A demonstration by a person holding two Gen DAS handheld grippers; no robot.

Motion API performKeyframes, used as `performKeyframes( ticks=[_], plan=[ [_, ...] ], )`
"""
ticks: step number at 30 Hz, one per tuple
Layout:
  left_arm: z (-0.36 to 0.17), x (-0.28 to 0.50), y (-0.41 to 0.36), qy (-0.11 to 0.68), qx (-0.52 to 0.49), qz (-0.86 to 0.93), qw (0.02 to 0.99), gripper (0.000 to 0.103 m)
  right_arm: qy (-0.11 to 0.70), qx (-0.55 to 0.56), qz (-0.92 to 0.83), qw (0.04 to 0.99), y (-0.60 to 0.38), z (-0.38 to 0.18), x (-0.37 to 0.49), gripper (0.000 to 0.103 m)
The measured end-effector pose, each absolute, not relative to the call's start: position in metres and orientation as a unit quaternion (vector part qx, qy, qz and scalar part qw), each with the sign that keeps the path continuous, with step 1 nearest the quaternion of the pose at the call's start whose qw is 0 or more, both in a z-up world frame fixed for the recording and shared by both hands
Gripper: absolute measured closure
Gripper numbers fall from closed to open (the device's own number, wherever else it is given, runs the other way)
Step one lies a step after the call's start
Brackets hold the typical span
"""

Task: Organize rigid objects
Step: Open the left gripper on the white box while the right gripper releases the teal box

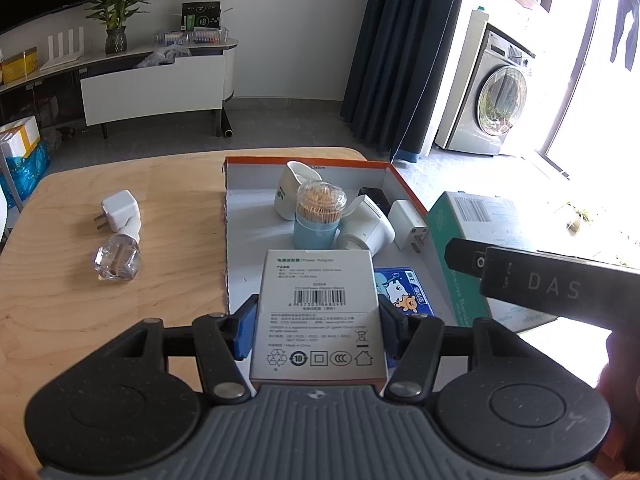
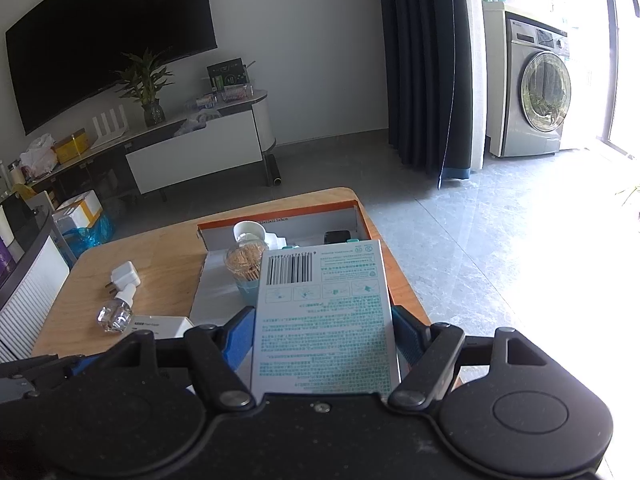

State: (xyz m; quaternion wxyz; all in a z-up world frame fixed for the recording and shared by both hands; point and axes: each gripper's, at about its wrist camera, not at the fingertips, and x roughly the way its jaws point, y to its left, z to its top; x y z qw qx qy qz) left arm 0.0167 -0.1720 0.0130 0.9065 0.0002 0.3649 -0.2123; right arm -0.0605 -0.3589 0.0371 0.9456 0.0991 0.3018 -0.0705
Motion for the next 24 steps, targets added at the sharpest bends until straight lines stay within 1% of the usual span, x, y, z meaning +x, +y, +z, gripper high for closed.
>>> performKeyframes(
  ticks=[12,15,24],
  plan=[
    [0.005,0.026,-0.180,0.381,0.000,-0.215,0.899,0.043,0.317,0.099,-0.070,0.941,-0.363,0.028,-0.047,0.017],
    [0.003,0.030,-0.183,0.383,0.001,-0.217,0.898,0.043,0.308,0.098,-0.067,0.944,-0.364,0.030,-0.043,0.019],
    [-0.004,0.038,-0.186,0.396,0.000,-0.217,0.892,0.043,0.291,0.106,-0.071,0.948,-0.372,0.035,-0.037,0.019]
  ],
)
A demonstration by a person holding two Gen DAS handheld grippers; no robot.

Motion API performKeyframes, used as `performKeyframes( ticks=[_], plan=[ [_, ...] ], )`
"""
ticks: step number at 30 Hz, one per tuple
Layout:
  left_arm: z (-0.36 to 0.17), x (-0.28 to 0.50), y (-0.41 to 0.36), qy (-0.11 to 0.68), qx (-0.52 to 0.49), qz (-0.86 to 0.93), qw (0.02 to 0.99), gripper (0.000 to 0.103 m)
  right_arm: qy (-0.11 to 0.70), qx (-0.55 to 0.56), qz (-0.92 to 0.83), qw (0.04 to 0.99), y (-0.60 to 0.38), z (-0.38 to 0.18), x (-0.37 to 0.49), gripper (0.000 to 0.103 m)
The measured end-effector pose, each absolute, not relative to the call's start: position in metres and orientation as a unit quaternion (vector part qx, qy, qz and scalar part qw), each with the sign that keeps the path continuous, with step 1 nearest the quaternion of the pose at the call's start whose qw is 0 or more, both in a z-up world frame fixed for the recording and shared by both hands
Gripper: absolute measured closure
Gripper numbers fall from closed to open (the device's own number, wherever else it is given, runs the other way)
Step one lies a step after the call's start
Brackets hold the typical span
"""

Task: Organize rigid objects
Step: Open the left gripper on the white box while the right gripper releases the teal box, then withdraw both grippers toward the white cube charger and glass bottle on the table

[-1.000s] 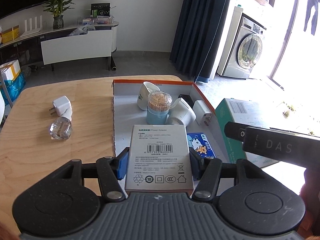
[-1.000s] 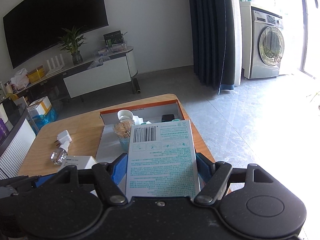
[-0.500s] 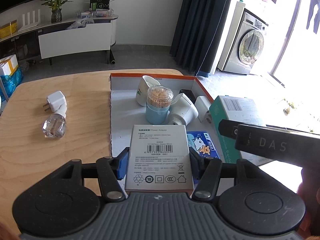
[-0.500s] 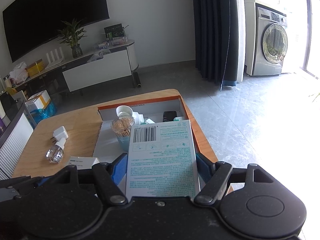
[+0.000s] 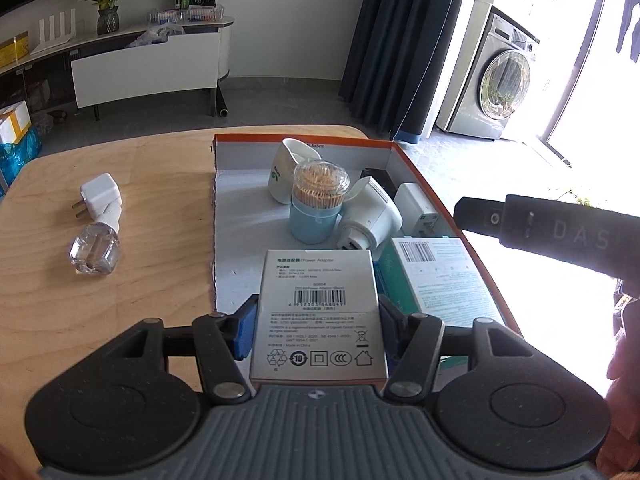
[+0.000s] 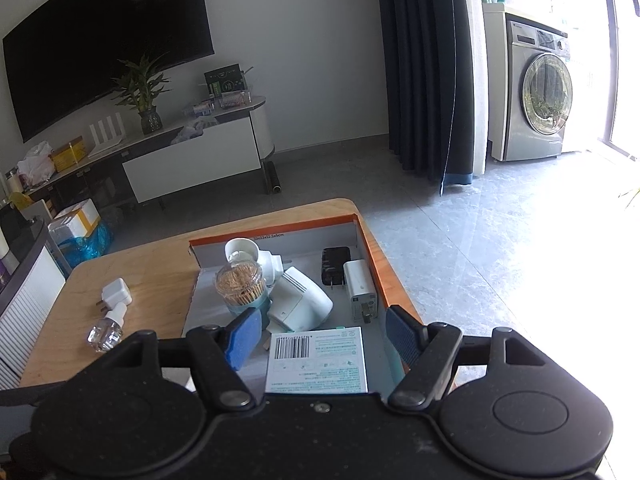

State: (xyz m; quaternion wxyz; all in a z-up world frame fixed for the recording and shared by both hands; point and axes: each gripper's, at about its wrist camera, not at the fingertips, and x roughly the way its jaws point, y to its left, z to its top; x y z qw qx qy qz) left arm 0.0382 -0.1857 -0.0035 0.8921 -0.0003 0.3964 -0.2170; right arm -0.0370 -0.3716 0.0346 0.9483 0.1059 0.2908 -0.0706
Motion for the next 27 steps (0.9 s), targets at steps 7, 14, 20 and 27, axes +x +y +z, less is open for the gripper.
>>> performKeyframes(
  ticks=[7,14,20,27],
  plan=[
    [-0.004,0.038,-0.189,0.401,-0.010,-0.236,0.885,0.040,0.286,0.104,-0.065,0.950,-0.368,0.037,-0.035,0.019],
    [0.005,0.042,-0.172,0.393,-0.011,-0.208,0.896,0.036,0.287,0.101,-0.054,0.951,-0.358,0.040,-0.032,0.019],
    [0.009,0.048,-0.141,0.393,-0.021,-0.172,0.903,0.034,0.296,0.094,-0.035,0.950,-0.339,0.038,-0.027,0.019],
    [0.012,0.050,-0.104,0.390,-0.039,-0.137,0.910,0.033,0.308,0.084,-0.007,0.948,-0.312,0.035,-0.020,0.019]
  ],
)
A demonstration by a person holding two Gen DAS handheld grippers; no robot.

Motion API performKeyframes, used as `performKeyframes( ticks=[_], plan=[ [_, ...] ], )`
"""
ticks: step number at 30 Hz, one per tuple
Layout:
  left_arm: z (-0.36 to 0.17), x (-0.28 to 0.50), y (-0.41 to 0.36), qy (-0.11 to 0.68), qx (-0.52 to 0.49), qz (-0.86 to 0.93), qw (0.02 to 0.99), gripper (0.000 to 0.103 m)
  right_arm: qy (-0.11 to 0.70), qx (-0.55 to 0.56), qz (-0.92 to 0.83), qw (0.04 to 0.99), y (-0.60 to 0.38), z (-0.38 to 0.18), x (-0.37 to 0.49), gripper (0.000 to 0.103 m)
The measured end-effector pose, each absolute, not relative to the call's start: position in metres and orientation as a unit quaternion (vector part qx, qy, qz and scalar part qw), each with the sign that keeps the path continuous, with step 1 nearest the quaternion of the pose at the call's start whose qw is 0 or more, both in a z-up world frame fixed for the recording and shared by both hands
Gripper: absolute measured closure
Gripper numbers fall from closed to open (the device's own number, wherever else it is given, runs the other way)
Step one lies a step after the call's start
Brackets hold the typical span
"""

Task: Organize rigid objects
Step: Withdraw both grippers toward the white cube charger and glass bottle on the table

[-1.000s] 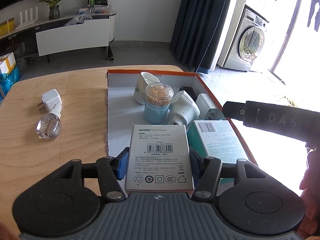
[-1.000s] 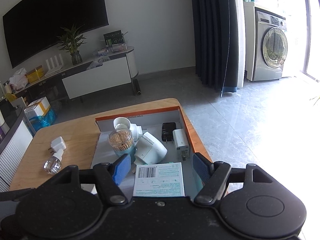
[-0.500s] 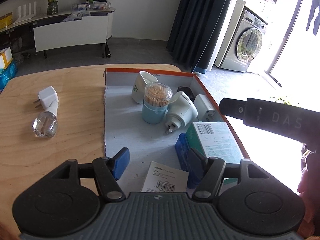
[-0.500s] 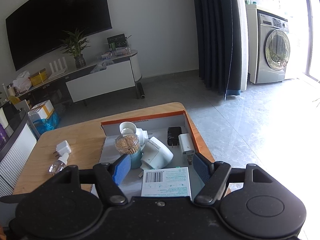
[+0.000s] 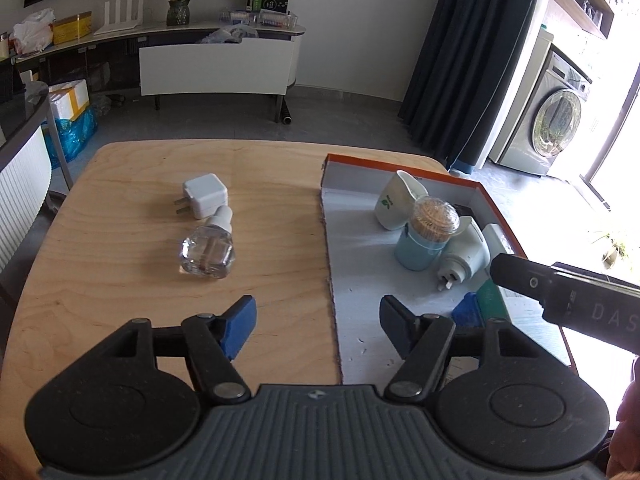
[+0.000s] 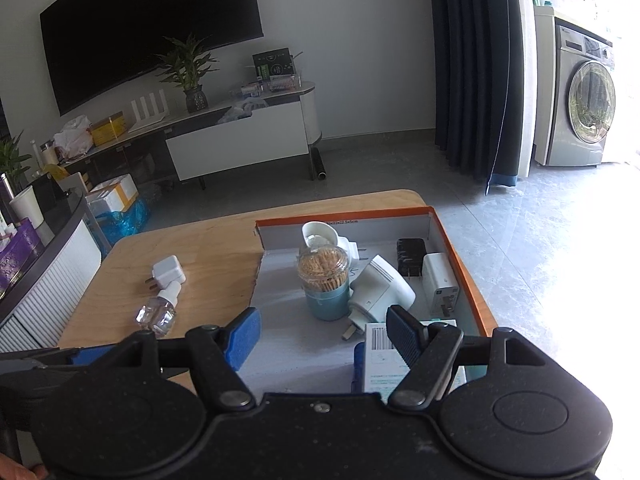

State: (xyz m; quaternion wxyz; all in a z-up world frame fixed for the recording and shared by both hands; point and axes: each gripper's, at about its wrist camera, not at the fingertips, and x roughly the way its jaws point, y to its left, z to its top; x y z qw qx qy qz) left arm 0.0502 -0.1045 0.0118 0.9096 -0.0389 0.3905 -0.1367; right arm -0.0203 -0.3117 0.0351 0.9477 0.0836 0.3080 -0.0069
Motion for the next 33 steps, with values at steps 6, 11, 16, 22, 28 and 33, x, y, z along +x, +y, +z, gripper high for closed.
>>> performKeyframes(
  ticks=[6,11,16,22,28,33],
  plan=[
    [0.010,0.052,-0.077,0.394,-0.055,-0.111,0.911,0.033,0.319,0.070,0.019,0.945,-0.285,0.031,-0.014,0.019],
    [0.011,0.055,-0.059,0.394,-0.058,-0.096,0.912,0.033,0.327,0.060,0.037,0.942,-0.267,0.028,-0.010,0.019],
    [0.010,0.058,-0.043,0.393,-0.063,-0.082,0.914,0.033,0.331,0.051,0.052,0.941,-0.251,0.028,-0.005,0.019],
    [0.009,0.062,-0.034,0.392,-0.069,-0.074,0.915,0.033,0.335,0.042,0.066,0.939,-0.235,0.026,0.001,0.019],
    [0.006,0.066,-0.023,0.393,-0.074,-0.068,0.914,0.033,0.342,0.035,0.075,0.936,-0.222,0.022,0.008,0.019],
    [0.003,0.069,-0.014,0.395,-0.076,-0.062,0.913,0.033,0.349,0.030,0.083,0.933,-0.211,0.018,0.014,0.019]
  ],
)
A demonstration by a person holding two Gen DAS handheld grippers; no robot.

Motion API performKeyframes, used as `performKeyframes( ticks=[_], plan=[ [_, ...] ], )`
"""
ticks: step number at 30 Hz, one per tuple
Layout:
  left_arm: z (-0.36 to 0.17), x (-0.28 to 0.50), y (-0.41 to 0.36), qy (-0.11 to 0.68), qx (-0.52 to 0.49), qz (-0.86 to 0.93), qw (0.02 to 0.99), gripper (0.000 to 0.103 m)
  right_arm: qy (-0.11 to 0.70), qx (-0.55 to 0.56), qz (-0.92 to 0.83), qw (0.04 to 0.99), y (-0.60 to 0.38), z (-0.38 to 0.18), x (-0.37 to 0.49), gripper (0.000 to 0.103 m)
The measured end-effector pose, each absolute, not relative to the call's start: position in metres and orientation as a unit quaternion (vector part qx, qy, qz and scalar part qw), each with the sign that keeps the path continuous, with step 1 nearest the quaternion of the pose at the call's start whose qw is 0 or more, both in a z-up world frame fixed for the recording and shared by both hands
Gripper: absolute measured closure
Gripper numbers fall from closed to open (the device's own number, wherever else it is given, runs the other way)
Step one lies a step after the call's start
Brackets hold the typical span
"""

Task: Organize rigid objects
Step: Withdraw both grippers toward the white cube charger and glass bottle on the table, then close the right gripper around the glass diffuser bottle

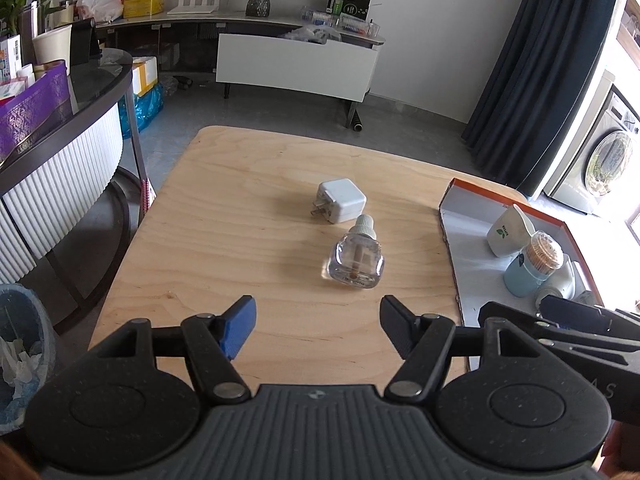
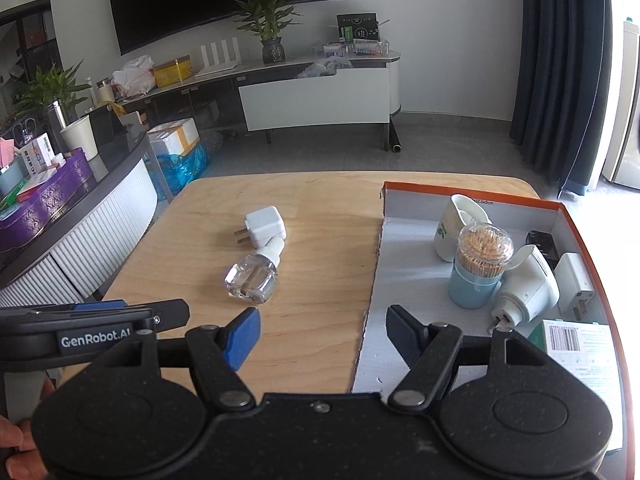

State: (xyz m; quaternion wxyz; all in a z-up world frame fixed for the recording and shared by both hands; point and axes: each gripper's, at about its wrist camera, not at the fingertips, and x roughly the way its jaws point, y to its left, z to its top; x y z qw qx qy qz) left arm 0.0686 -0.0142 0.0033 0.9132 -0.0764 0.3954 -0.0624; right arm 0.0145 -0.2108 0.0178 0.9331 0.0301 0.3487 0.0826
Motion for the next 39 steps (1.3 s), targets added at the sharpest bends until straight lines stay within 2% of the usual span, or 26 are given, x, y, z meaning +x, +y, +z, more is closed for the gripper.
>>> performKeyframes(
  ticks=[36,37,38,39],
  plan=[
    [-0.019,0.110,0.053,0.414,-0.085,-0.008,0.906,0.032,0.402,0.080,0.098,0.907,-0.137,-0.047,0.114,0.018],
    [-0.019,0.113,0.054,0.414,-0.086,-0.009,0.906,0.032,0.397,0.076,0.097,0.909,-0.136,-0.049,0.116,0.019],
    [-0.020,0.115,0.054,0.414,-0.086,-0.010,0.906,0.031,0.395,0.068,0.099,0.911,-0.134,-0.049,0.117,0.025],
    [-0.021,0.118,0.053,0.414,-0.085,-0.011,0.906,0.030,0.390,0.058,0.097,0.914,-0.133,-0.049,0.117,0.040]
  ],
)
